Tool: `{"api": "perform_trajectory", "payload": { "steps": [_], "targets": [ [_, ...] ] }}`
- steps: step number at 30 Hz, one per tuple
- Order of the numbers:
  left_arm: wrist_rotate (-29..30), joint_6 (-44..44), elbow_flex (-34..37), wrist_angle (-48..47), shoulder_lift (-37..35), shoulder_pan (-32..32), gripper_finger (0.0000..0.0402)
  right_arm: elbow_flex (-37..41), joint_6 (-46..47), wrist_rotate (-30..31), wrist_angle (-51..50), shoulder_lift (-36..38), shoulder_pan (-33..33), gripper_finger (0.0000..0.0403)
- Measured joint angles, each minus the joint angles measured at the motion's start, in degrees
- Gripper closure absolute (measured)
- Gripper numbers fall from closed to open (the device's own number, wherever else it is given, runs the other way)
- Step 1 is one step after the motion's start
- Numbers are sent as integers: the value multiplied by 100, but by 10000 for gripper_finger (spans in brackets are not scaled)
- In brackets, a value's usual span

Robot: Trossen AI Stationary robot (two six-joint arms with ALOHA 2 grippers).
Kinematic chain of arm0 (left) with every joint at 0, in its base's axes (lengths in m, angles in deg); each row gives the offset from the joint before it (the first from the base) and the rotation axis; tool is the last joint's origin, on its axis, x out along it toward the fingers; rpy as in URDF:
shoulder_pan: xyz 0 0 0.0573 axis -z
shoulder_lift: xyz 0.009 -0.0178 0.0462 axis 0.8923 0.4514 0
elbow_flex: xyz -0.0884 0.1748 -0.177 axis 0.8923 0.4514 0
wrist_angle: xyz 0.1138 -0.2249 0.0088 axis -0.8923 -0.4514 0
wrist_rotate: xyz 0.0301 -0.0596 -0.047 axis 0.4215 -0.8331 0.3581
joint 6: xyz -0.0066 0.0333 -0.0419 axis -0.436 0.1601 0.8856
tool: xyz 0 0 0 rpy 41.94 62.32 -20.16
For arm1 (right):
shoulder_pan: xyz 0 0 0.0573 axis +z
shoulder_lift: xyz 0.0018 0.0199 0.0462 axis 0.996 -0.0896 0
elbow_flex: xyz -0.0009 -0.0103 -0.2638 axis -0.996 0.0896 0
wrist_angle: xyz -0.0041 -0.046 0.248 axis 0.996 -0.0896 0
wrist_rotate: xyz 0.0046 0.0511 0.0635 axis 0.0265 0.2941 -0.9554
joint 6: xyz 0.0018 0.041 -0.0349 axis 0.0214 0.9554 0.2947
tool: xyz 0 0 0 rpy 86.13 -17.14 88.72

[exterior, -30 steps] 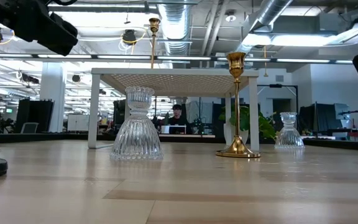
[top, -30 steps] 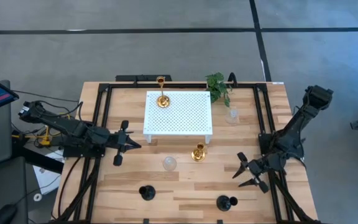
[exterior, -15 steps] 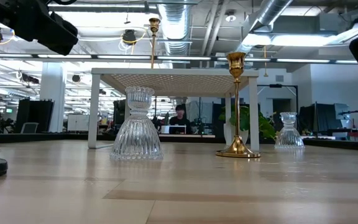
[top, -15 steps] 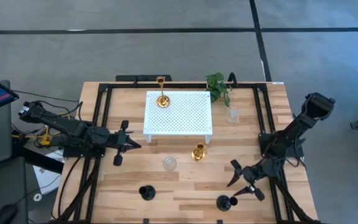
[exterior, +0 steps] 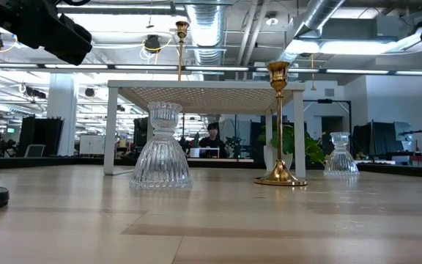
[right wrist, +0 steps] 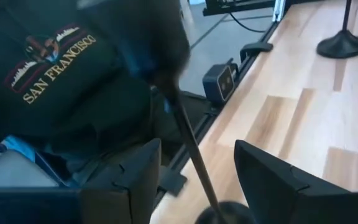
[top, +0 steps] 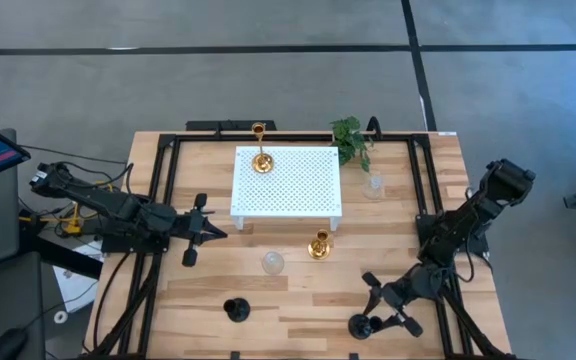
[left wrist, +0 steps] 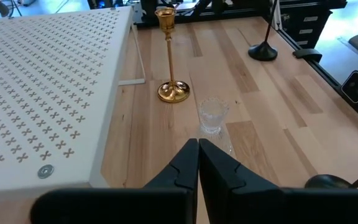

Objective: Pick & Place candle stick holders
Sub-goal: Put the bottom black candle holder on the shelf

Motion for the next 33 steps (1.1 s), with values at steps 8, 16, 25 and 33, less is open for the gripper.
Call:
{"api": "perform_trajectory", "payload": {
  "steps": [8,16,25,33],
  "targets": [
    [0,0,0,-2,0,0,389,-162,-11,15,2,8,-46,256],
    [0,0,0,-2,0,2,389,-181,-15,17,-26,9,-45,357],
    [-2,0,2,-2,0,2,389,-198,-167,304,-137,26,-124,391],
    [-1,0,2,-2,0,2,389,-189,-384,709,-723,397,-271,399]
  ]
}}
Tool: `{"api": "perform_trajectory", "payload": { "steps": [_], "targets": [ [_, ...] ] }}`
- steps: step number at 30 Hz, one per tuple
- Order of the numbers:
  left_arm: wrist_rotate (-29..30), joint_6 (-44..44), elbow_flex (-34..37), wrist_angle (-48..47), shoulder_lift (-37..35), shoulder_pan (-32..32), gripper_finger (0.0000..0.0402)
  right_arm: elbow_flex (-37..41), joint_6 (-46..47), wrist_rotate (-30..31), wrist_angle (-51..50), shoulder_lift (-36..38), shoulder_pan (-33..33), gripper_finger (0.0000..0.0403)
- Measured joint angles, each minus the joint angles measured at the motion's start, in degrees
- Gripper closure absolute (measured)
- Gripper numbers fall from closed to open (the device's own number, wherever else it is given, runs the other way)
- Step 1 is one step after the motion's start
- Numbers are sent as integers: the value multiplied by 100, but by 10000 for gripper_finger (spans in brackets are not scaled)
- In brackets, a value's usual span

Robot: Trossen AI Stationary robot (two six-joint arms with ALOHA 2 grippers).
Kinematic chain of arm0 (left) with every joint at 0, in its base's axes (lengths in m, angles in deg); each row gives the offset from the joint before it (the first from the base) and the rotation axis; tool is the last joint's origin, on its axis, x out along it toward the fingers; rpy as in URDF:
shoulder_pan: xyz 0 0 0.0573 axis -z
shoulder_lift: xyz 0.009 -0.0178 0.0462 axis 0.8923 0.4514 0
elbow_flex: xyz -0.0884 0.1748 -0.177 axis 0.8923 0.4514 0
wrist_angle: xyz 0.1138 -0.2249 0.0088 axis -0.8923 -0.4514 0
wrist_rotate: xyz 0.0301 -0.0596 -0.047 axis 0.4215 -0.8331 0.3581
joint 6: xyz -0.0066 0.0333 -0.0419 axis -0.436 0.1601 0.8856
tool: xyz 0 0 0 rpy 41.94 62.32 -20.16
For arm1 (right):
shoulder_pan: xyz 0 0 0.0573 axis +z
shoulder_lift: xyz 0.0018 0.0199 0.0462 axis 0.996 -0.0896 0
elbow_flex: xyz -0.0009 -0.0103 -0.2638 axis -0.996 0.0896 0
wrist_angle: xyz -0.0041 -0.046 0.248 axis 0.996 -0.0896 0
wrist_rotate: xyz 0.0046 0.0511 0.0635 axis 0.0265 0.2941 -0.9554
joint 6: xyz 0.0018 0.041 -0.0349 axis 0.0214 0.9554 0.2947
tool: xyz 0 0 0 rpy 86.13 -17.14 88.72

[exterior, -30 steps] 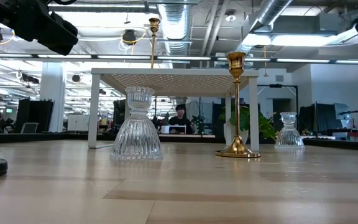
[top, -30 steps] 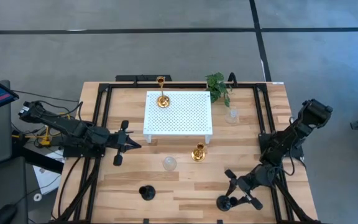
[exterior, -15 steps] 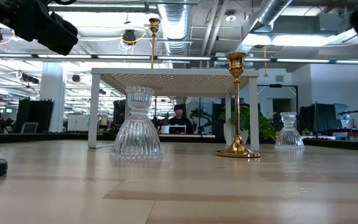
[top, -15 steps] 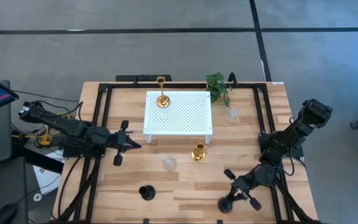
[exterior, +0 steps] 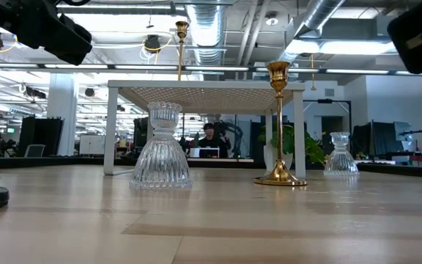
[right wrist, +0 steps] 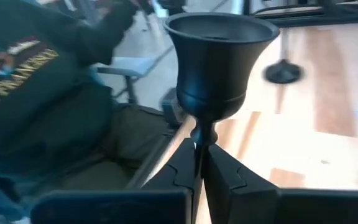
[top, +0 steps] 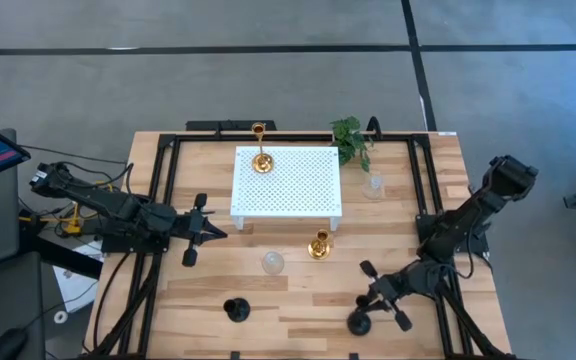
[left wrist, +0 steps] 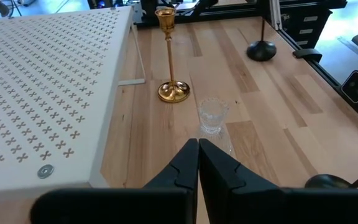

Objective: Pick & Place candle stick holders
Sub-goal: Put the bottom black candle holder on the shelf

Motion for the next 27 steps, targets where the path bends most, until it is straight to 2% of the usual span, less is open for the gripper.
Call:
{"api": "perform_trajectory", "payload": {
  "steps": [7,14,19,27],
  "targets": [
    [1,0,0,0,0,-2,389,-1,125,474,-1231,753,41,401],
    [1,0,0,0,0,0,389,26,107,817,-2001,1557,28,402],
    [1,0,0,0,0,-2,389,24,211,832,-2225,2030,-256,402],
    [6,0,0,2,-2,-2,389,-10,223,511,-2542,2722,-869,402]
  ]
}}
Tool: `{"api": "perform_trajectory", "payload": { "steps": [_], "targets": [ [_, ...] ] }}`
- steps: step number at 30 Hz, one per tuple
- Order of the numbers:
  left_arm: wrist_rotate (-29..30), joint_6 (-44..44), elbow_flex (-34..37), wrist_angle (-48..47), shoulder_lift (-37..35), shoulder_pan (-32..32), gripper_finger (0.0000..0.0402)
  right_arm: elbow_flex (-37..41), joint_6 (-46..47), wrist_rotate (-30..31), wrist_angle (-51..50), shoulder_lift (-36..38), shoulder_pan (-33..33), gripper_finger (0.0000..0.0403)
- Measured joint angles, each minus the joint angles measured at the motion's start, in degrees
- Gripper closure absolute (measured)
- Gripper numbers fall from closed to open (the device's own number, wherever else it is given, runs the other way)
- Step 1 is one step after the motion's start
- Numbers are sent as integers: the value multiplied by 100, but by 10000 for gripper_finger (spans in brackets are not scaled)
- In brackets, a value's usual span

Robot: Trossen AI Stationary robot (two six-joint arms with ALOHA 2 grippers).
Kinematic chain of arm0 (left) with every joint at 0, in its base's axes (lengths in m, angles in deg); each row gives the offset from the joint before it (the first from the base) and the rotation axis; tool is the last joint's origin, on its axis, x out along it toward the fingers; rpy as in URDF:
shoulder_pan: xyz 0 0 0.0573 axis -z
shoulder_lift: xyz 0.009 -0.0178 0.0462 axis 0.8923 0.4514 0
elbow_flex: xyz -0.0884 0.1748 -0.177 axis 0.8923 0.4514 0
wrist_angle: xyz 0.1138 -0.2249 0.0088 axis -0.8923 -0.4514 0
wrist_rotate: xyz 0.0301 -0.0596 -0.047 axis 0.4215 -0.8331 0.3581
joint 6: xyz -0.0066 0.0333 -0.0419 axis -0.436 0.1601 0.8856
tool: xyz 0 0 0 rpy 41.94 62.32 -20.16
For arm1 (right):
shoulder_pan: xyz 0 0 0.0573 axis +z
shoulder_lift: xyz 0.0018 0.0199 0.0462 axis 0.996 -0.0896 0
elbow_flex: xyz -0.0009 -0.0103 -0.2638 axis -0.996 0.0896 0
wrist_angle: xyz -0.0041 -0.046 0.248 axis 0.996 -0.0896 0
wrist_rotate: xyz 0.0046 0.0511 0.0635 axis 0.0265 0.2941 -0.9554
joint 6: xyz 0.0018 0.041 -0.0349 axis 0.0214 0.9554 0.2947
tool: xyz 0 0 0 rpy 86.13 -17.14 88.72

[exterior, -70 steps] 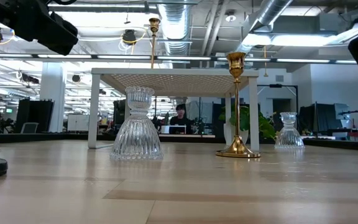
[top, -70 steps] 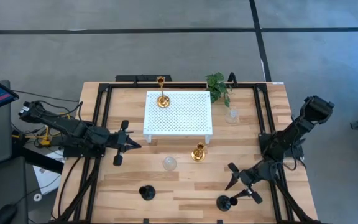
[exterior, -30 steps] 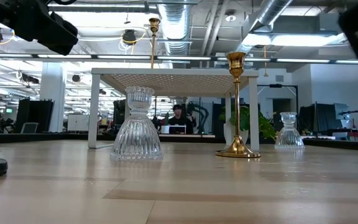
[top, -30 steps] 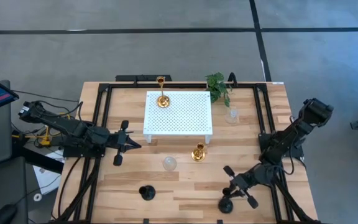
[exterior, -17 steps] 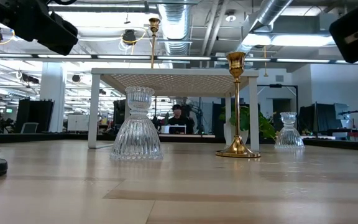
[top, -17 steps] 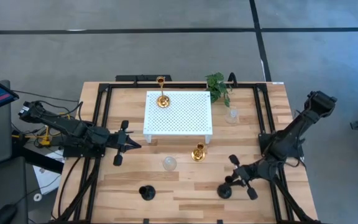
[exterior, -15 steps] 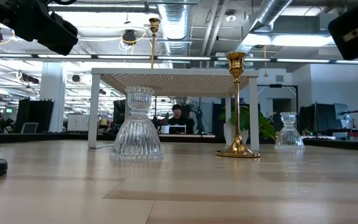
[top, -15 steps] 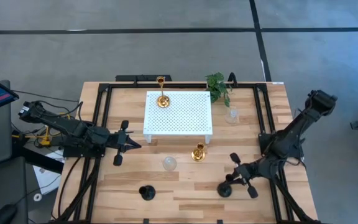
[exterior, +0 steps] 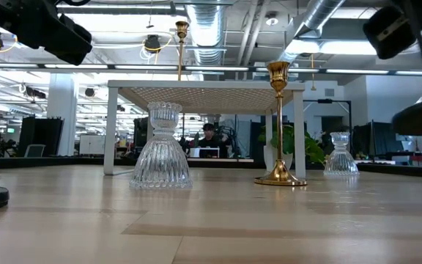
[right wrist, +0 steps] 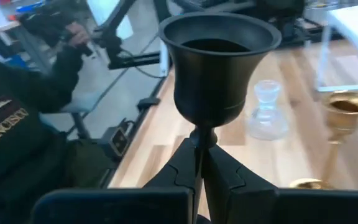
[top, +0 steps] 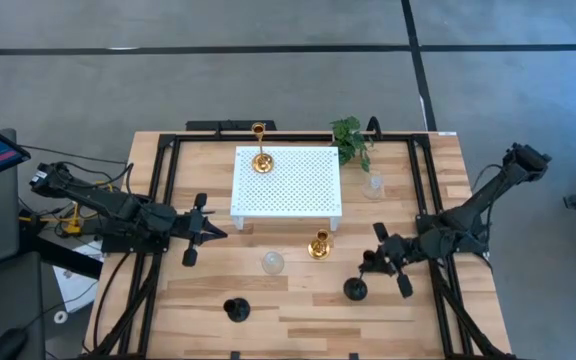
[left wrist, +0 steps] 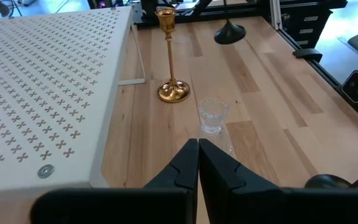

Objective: Pick & Place candle stick holders
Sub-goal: Put the bottom black candle holder on the shelf

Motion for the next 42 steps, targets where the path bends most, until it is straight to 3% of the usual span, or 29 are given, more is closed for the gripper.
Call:
{"api": "perform_trajectory", "payload": {
  "steps": [7,20,25,29,37,42],
  "targets": [
    [241,-479,0,7,0,2,389,-658,-86,201,-1403,436,-512,403],
    [599,-498,4,319,2,-4,389,-1876,-1044,139,-2522,115,-2205,403],
    [729,-496,4,731,0,-4,389,-2484,-893,-587,-3061,114,-2639,403],
    [729,-498,4,807,1,-4,389,-2993,-848,-600,-3786,31,-2750,403],
    [731,-498,4,899,2,-4,389,-3508,-1862,-622,-3552,-363,-3101,403],
    [730,-518,4,1093,0,-4,389,-3535,-2137,-1104,-3209,-833,-3708,403]
  ]
}}
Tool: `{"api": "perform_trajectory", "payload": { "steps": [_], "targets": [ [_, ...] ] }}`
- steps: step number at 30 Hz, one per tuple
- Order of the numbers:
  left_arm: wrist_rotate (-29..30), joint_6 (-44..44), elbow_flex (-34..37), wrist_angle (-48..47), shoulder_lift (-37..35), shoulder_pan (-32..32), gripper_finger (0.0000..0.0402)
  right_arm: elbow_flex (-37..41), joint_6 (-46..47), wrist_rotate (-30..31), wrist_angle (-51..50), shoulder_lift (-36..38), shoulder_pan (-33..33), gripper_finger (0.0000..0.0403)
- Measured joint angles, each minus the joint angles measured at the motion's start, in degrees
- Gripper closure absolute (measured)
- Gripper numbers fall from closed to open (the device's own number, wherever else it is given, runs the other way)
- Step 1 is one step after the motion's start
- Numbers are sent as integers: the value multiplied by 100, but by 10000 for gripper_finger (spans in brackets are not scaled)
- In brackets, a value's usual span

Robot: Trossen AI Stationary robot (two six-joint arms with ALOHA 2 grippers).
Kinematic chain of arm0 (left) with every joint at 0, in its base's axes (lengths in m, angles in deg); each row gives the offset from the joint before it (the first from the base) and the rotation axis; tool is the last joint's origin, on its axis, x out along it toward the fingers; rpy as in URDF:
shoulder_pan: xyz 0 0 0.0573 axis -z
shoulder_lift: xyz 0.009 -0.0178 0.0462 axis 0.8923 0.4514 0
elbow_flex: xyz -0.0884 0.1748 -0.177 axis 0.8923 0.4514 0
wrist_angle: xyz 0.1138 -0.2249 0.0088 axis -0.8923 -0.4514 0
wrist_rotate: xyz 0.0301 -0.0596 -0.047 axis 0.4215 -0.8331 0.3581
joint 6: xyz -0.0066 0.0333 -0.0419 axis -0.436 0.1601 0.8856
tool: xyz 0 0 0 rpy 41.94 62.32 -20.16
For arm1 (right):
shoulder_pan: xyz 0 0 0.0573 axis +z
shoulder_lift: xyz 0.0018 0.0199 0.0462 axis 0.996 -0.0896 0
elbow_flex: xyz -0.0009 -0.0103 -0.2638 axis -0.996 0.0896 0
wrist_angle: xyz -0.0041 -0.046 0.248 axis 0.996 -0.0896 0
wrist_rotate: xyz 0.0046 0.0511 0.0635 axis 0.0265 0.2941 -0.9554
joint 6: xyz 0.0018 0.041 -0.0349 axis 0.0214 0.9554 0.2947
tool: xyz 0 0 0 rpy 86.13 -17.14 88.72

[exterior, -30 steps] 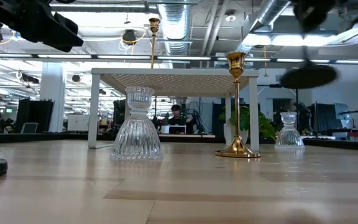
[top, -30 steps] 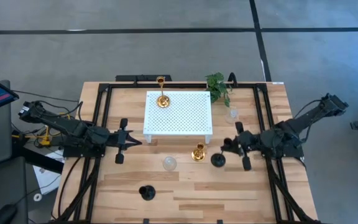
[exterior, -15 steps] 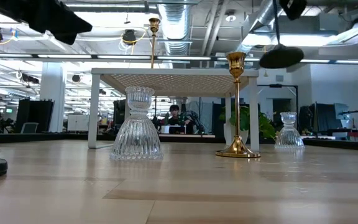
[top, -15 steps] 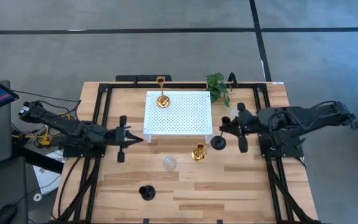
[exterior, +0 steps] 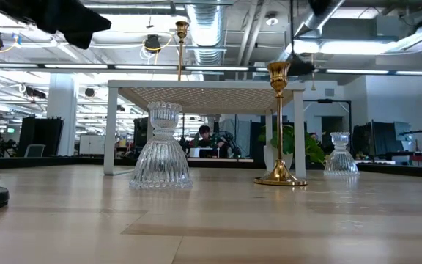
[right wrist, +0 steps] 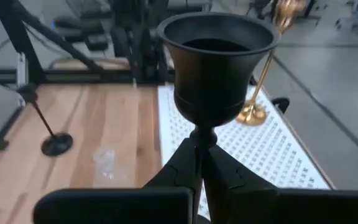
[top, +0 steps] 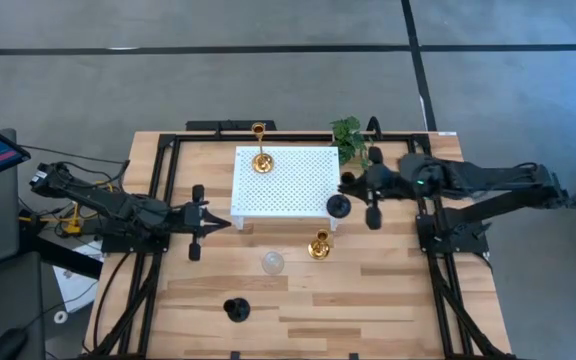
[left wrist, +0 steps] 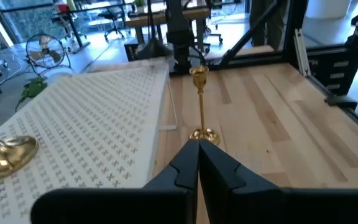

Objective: Pick & Place candle stick holders
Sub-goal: Put the bottom black candle holder on the shelf

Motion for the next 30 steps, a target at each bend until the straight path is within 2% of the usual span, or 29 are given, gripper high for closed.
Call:
{"api": "perform_trajectory", "payload": {
  "steps": [6,12,17,25,30],
  "targets": [
    [40,-536,0,88,2,0,389,2,-335,-990,407,-576,-1032,403],
    [107,-540,0,109,2,0,389,2,-527,-1983,976,-615,-1947,403],
    [107,-540,0,110,0,0,389,-1,-527,-2577,1274,-727,-2572,403],
    [107,-538,0,140,2,0,389,3,-527,-3074,1916,-1354,-3108,403],
    [107,-538,0,144,0,0,389,-173,-528,-3259,1831,-1576,-3388,403]
  ]
}}
